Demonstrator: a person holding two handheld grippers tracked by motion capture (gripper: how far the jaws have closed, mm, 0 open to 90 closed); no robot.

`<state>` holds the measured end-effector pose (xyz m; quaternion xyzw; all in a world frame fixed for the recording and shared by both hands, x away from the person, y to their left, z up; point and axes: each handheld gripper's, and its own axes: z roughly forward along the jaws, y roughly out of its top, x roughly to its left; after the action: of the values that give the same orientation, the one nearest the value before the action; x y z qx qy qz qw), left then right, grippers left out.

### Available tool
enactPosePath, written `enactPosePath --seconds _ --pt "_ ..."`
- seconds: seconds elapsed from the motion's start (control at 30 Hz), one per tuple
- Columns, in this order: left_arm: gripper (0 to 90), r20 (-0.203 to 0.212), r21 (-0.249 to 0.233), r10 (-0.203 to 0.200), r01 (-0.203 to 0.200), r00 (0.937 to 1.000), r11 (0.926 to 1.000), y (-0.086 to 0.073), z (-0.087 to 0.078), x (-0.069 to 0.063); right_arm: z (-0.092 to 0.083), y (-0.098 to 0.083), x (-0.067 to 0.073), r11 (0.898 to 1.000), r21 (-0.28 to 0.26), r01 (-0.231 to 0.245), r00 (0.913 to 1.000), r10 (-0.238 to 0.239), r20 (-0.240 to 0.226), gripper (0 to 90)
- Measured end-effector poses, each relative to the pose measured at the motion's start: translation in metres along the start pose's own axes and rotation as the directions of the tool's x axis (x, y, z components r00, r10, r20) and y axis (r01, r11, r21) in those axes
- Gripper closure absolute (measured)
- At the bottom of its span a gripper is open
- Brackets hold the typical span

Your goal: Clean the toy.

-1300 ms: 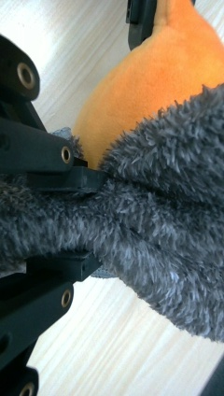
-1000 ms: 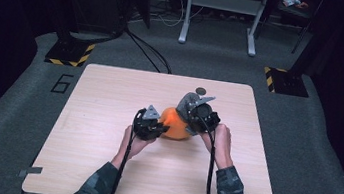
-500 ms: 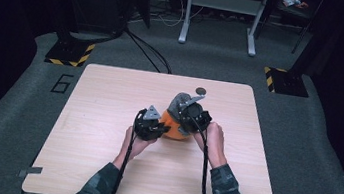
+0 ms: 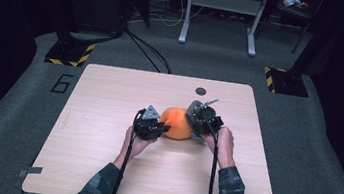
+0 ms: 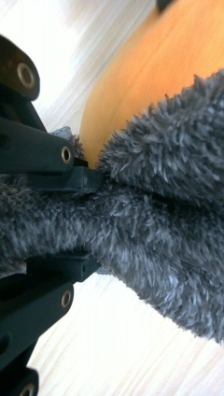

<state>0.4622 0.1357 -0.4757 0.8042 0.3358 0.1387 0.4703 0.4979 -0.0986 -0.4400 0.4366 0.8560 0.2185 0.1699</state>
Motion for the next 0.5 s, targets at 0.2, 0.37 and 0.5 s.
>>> enactPosePath --seconds 0.2,0.37,0.5 --pt "78.2 0.004 -0.008 -0.009 0.009 0.9999 0.9999 -0.001 0.000 0.001 0.015 -0.006 -0.007 0.998 0.051 -0.026 0.9995 0.025 0.021 67.0" --pt "78.2 0.004 -0.006 -0.005 0.005 1.0000 1.0000 -0.001 0.000 0.002 0.031 -0.010 -0.014 0.994 0.094 -0.047 0.9989 0.046 0.011 66.9" --pt "78.1 0.002 -0.010 0.000 0.000 1.0000 1.0000 0.000 -0.001 0.002 0.024 -0.009 -0.015 0.996 0.072 -0.044 0.9988 0.043 0.023 67.1"
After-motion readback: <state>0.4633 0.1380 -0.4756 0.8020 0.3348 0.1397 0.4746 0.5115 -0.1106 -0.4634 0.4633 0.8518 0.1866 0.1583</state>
